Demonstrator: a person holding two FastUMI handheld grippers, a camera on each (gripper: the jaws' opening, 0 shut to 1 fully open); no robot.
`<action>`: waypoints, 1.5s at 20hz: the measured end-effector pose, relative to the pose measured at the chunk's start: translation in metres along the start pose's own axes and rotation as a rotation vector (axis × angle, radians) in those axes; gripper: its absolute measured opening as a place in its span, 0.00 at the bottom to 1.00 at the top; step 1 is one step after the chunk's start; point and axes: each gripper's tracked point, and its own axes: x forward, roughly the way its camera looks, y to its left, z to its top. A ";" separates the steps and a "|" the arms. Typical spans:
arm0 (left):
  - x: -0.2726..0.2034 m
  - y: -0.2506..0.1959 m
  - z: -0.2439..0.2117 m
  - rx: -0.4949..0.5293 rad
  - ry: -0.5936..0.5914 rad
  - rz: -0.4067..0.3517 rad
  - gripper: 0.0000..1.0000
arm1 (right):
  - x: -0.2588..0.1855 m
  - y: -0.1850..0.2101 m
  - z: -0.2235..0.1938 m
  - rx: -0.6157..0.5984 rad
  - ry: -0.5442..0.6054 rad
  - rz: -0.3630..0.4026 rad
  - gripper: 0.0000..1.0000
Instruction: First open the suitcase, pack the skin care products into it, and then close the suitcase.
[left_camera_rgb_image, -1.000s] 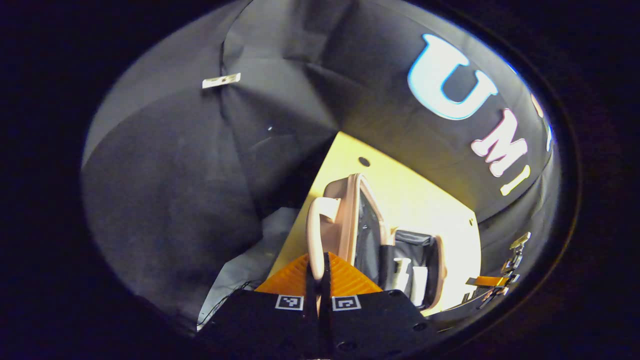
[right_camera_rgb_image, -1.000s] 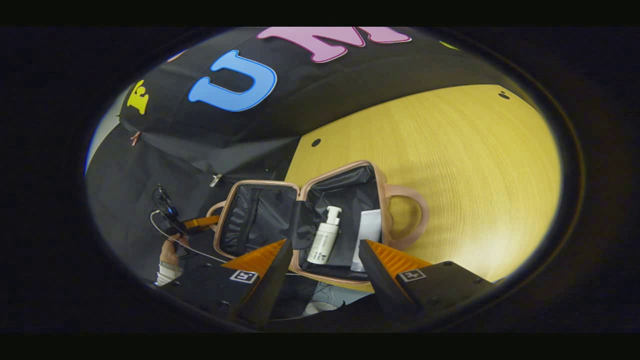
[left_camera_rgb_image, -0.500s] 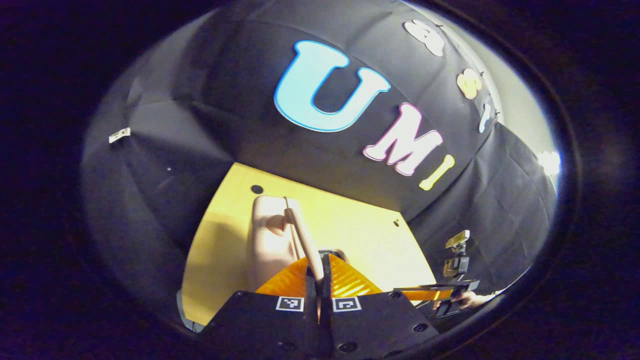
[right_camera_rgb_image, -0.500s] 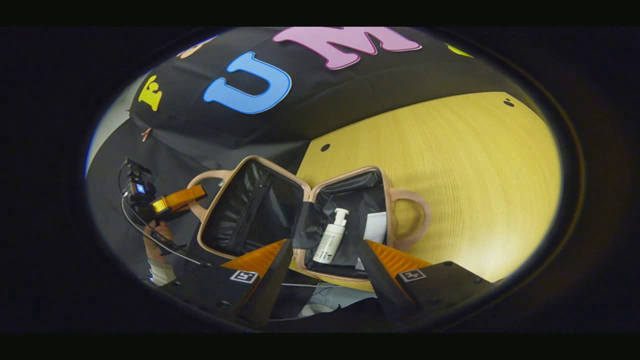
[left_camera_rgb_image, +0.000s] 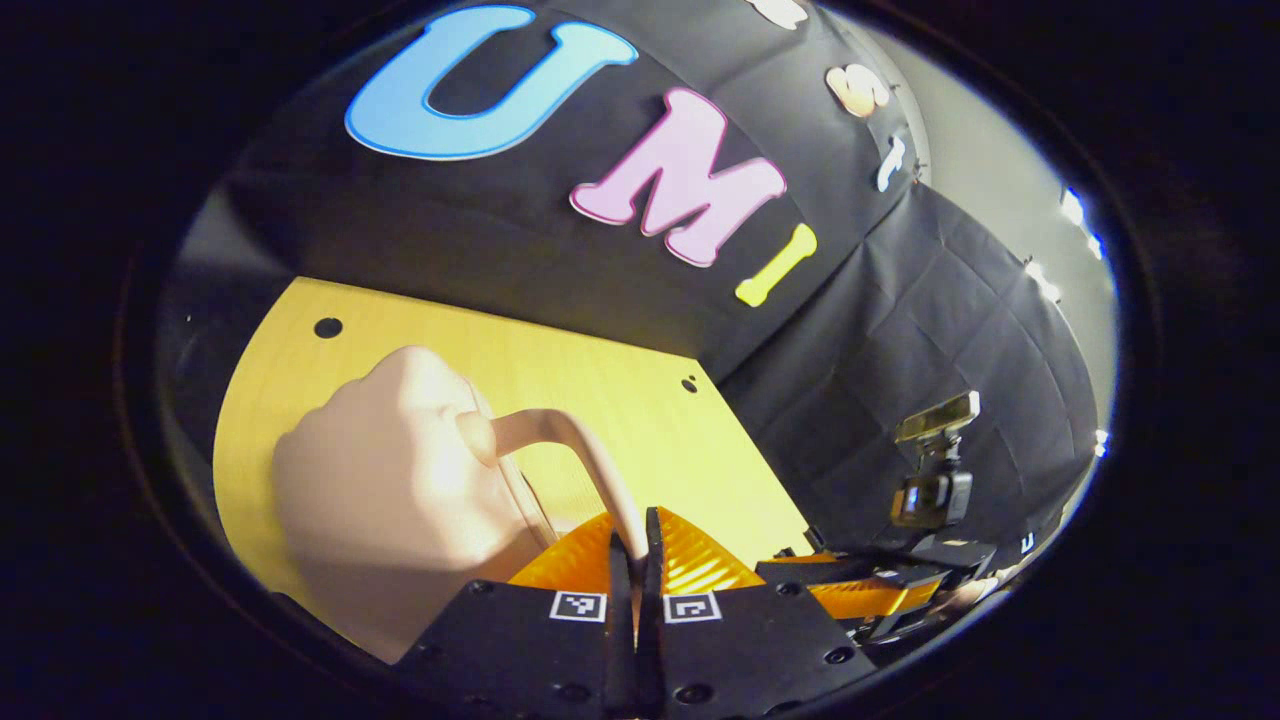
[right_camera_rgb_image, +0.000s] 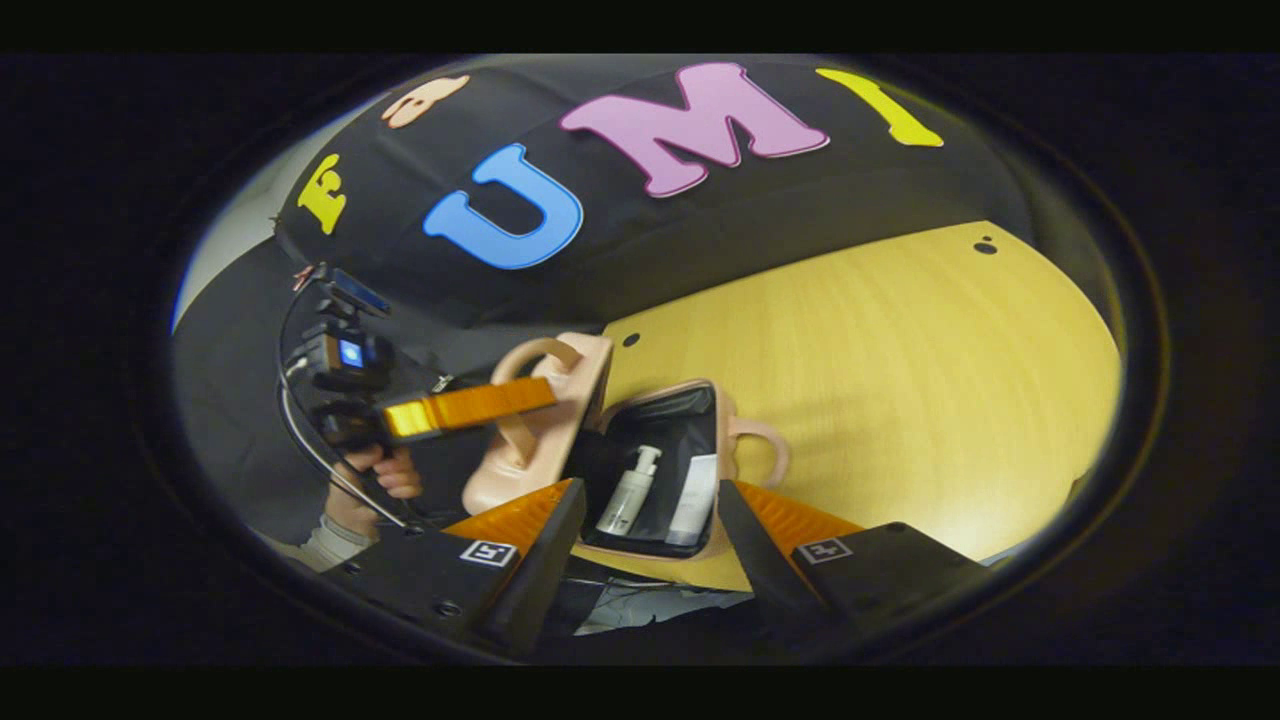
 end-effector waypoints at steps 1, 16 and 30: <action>0.018 -0.003 -0.016 0.007 0.052 0.005 0.07 | -0.008 -0.007 0.005 0.003 -0.024 -0.014 0.85; 0.080 0.013 -0.079 0.225 0.307 0.390 0.22 | -0.088 -0.100 0.026 0.042 -0.153 -0.112 0.86; -0.026 -0.146 0.007 0.305 -0.283 0.519 0.97 | -0.182 -0.127 0.117 -0.465 -0.420 -0.163 0.92</action>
